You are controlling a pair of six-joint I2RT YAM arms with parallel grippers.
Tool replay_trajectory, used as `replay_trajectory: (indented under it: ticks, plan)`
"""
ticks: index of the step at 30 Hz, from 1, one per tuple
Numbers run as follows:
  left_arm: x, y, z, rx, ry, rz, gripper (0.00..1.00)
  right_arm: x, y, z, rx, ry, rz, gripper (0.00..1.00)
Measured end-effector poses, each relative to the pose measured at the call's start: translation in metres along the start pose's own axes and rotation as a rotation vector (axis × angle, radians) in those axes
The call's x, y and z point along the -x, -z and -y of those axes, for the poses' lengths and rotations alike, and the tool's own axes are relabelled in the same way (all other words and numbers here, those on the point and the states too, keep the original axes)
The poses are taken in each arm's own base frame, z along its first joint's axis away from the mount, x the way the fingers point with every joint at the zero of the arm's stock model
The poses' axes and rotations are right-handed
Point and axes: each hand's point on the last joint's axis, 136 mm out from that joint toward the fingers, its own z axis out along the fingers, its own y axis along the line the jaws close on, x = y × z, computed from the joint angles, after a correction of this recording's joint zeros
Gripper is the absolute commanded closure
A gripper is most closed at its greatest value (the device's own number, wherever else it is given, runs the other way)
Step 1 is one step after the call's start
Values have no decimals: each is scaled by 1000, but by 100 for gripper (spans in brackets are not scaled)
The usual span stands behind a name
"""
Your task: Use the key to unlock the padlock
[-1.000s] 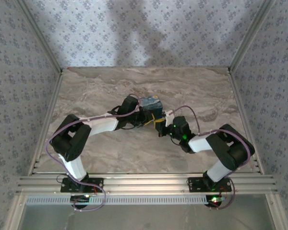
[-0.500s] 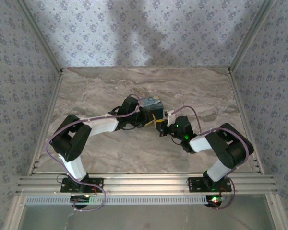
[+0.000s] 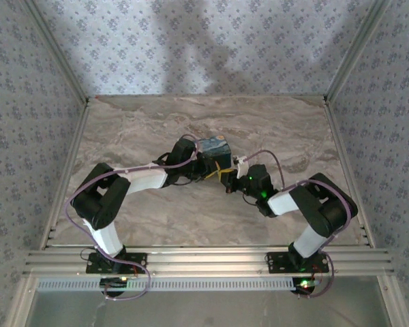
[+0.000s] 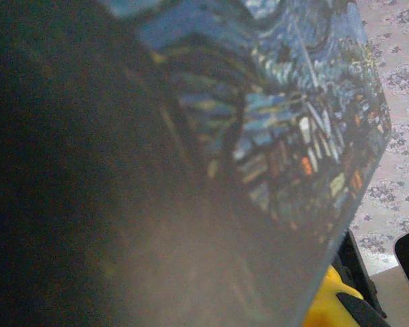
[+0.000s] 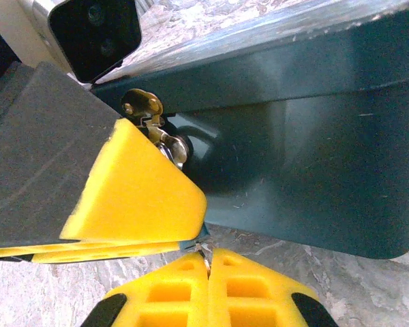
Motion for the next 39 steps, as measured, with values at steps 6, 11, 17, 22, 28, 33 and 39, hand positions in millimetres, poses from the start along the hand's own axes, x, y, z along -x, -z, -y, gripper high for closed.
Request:
replay_trajectory:
  ticks: [6, 11, 17, 22, 28, 33, 39]
  plan:
    - [-2, 2, -16, 27, 16, -5, 66, -16, -8, -3, 3, -31, -15, 100]
    - [-17, 12, -30, 63, 32, -40, 54, -27, -13, 10, -51, -82, 2, 100]
    - [-22, 30, -39, 76, 43, -26, 42, -47, -19, 9, -61, -133, -13, 100]
    - [-18, 58, -50, 63, 67, 72, 43, -46, -19, 5, -55, -192, -7, 100]
    - [-16, 56, -54, -6, 113, 146, 46, -41, -18, -5, -52, -287, -12, 100]
    - [-12, 47, -37, -83, 117, 174, 46, -39, -22, -7, -54, -383, -23, 100]
    - [-10, 38, -38, -103, 138, 184, 46, -37, -28, -11, -46, -470, -38, 100]
